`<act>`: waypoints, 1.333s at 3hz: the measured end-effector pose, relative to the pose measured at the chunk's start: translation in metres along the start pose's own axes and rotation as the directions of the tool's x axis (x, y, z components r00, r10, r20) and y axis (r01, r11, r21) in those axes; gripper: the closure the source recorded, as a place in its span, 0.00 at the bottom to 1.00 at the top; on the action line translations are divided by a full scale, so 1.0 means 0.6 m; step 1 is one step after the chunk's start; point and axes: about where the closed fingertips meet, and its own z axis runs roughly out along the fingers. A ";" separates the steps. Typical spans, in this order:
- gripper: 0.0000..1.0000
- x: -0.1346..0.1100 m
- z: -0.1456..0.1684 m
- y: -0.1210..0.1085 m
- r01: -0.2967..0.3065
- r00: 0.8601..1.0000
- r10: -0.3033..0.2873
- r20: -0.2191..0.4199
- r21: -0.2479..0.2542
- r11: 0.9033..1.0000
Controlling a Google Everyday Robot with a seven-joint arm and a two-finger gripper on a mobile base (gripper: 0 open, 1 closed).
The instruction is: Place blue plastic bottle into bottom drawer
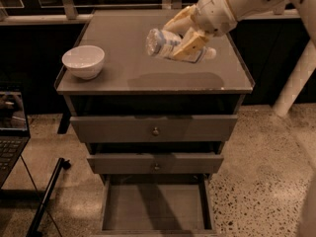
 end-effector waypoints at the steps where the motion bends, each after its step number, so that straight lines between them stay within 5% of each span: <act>1: 1.00 -0.020 -0.020 0.042 -0.007 0.998 -0.001 0.069 0.112 0.994; 2: 1.00 0.007 0.005 0.098 -0.073 0.992 0.055 0.117 0.155 0.985; 3: 1.00 0.025 0.031 0.129 -0.103 0.990 0.089 0.114 0.123 0.987; 4: 1.00 0.024 0.031 0.127 -0.101 0.990 0.087 0.114 0.124 0.987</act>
Offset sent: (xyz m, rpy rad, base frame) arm -0.0814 -0.0105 -0.1000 0.2436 0.0507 -0.1566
